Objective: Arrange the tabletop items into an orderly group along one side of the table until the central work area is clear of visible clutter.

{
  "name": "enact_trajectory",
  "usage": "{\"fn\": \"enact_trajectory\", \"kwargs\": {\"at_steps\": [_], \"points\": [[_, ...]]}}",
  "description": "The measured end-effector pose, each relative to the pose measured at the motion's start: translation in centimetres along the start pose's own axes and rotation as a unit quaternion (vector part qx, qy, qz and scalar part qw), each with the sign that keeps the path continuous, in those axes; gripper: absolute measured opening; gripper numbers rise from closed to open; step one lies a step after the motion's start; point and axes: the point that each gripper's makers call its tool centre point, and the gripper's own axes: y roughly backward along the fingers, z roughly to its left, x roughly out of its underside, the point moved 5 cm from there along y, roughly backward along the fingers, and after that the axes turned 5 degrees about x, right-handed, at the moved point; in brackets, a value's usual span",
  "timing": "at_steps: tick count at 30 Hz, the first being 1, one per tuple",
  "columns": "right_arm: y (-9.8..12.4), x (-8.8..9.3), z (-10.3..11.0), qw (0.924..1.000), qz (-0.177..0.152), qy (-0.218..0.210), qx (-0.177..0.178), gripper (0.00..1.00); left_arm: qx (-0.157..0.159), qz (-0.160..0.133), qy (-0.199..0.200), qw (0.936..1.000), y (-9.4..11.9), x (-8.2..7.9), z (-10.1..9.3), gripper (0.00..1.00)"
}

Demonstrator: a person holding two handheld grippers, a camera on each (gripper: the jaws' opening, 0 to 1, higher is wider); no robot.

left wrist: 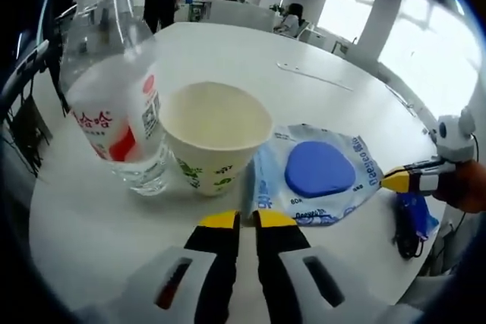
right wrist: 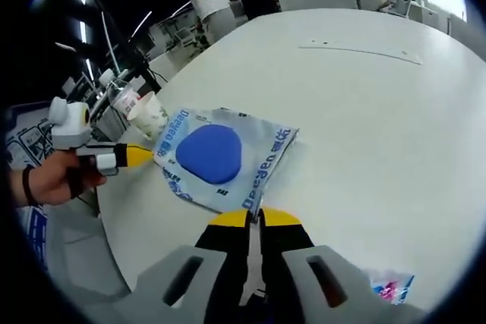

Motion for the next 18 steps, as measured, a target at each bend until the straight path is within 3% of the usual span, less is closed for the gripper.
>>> {"fn": "enact_trajectory", "kwargs": {"at_steps": [18], "points": [[0.6,0.7,-0.4,0.9999,0.008,0.007,0.008,0.07,-0.003,-0.001,-0.001,1.0,1.6,1.0,1.1,0.1]]}}
